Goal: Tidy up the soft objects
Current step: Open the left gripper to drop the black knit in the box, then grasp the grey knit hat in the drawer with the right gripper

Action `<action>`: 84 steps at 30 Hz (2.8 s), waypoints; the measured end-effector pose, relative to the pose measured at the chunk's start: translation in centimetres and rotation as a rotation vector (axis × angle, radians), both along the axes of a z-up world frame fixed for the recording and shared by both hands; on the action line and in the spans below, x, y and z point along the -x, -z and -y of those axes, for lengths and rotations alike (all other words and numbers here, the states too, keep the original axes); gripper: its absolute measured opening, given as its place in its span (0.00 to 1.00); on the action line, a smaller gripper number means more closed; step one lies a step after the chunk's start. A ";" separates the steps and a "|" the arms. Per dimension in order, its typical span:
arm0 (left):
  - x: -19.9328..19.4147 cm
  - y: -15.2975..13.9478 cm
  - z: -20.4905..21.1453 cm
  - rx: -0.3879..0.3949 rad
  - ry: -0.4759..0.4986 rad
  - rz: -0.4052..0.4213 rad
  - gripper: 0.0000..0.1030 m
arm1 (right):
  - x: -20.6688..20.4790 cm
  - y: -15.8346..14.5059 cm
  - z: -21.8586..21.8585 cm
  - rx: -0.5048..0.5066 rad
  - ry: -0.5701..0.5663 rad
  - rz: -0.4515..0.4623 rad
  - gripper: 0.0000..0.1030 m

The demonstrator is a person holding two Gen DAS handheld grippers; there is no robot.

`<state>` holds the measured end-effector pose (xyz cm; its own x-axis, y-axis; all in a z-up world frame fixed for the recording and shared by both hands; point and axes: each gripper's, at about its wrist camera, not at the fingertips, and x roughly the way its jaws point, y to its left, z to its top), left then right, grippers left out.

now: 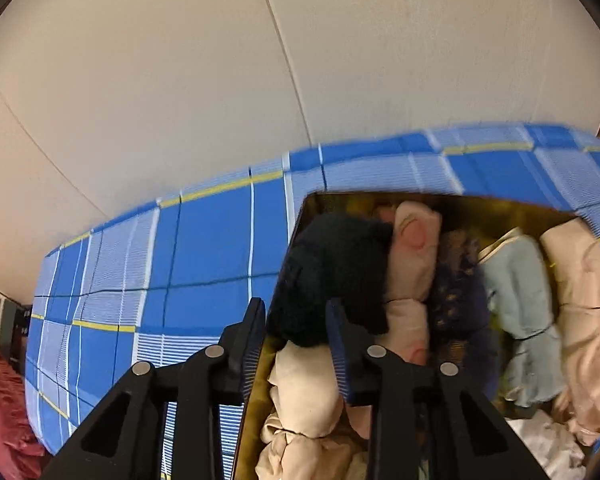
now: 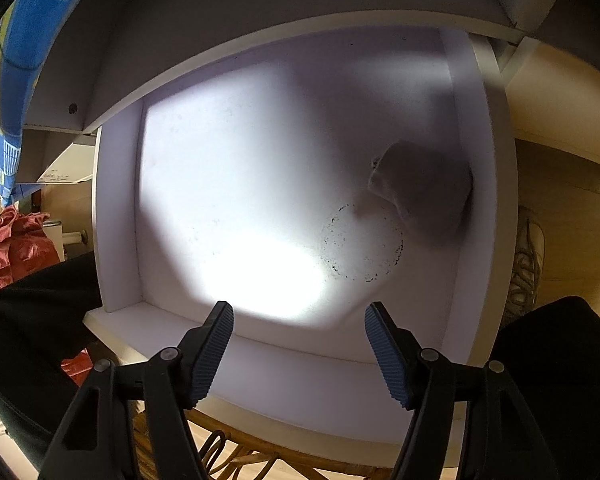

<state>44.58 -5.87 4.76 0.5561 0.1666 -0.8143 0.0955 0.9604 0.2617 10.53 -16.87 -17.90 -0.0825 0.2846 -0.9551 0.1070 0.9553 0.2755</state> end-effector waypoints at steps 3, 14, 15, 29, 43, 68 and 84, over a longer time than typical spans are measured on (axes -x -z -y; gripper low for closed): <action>-0.8 0.8 0.9 -0.074 0.006 0.007 0.28 | -0.1 0.2 0.2 0.008 0.007 -0.009 0.67; 3.4 2.7 0.7 -0.212 0.117 -0.015 0.28 | -0.5 -0.3 -0.5 0.018 -0.007 0.017 0.67; 3.9 2.6 0.4 -0.193 0.116 -0.014 0.28 | -0.6 -0.2 -0.4 0.023 -0.006 0.016 0.67; 12.4 0.2 -3.1 -0.008 0.105 0.022 0.33 | -0.6 0.0 1.1 0.093 0.021 0.037 0.67; 28.6 0.3 -10.1 0.337 0.117 0.182 0.40 | -0.1 -0.1 3.5 0.174 0.035 0.081 0.67; 32.1 18.7 -9.9 0.419 -0.060 -0.312 0.40 | -3.8 7.6 -3.0 0.620 -0.534 0.080 0.72; 33.1 20.0 -9.4 0.350 -0.037 -0.333 0.40 | -3.6 8.3 -5.8 0.661 -0.599 0.059 0.57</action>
